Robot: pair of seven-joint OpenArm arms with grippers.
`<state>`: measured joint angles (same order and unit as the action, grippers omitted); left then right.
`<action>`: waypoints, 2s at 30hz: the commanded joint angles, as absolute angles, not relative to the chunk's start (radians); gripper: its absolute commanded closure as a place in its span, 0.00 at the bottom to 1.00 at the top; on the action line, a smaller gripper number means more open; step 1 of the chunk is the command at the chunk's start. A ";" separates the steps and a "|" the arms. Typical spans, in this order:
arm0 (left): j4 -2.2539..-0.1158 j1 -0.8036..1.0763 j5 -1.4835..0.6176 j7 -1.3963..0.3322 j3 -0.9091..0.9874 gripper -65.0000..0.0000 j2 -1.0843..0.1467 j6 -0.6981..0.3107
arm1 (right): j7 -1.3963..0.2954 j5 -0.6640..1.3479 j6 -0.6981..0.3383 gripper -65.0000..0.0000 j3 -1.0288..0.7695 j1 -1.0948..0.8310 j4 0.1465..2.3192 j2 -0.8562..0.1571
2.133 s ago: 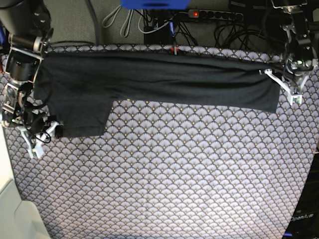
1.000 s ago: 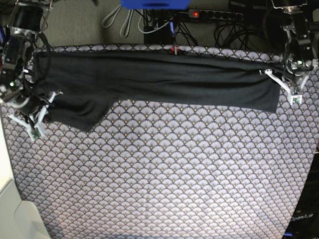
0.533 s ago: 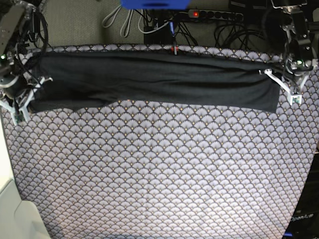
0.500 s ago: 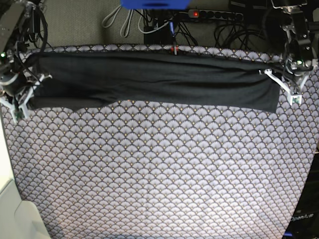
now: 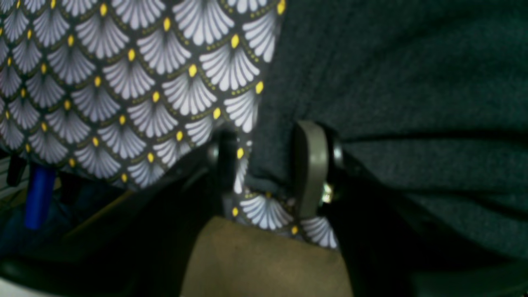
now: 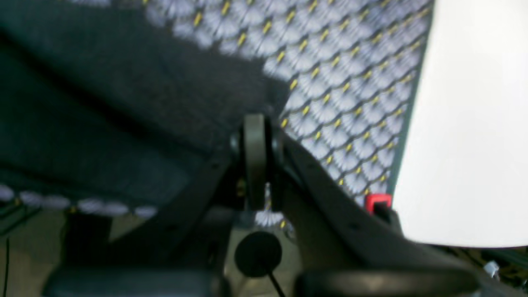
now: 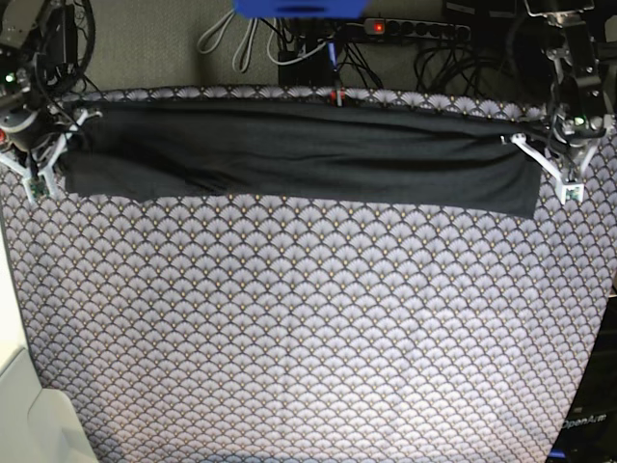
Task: Fold the T-shirt properly
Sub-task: 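Grasp the protruding sleeve with the right gripper and fold it onto the strip, then hold the strip end with the right gripper and adjust its grip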
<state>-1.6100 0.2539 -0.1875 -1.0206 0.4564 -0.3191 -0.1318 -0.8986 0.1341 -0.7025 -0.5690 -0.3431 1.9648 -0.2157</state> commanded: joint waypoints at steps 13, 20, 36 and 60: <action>-1.627 0.251 -0.183 -1.015 0.461 0.65 -0.338 -0.128 | -0.880 0.139 -0.698 1.00 -0.641 -0.389 1.985 -0.170; -1.632 0.251 -0.183 -1.015 0.461 0.65 -0.338 -0.128 | -0.878 0.139 -0.698 1.00 -0.631 -0.407 1.985 -0.142; -1.632 0.251 -0.183 -1.015 0.461 0.65 -0.338 -0.128 | -0.878 0.139 -0.698 1.00 -0.631 -0.446 1.985 -0.122; -1.630 0.252 -0.182 -1.024 0.539 0.65 -0.338 -0.337 | -0.888 0.136 -0.698 0.54 -0.631 -0.437 1.965 -0.125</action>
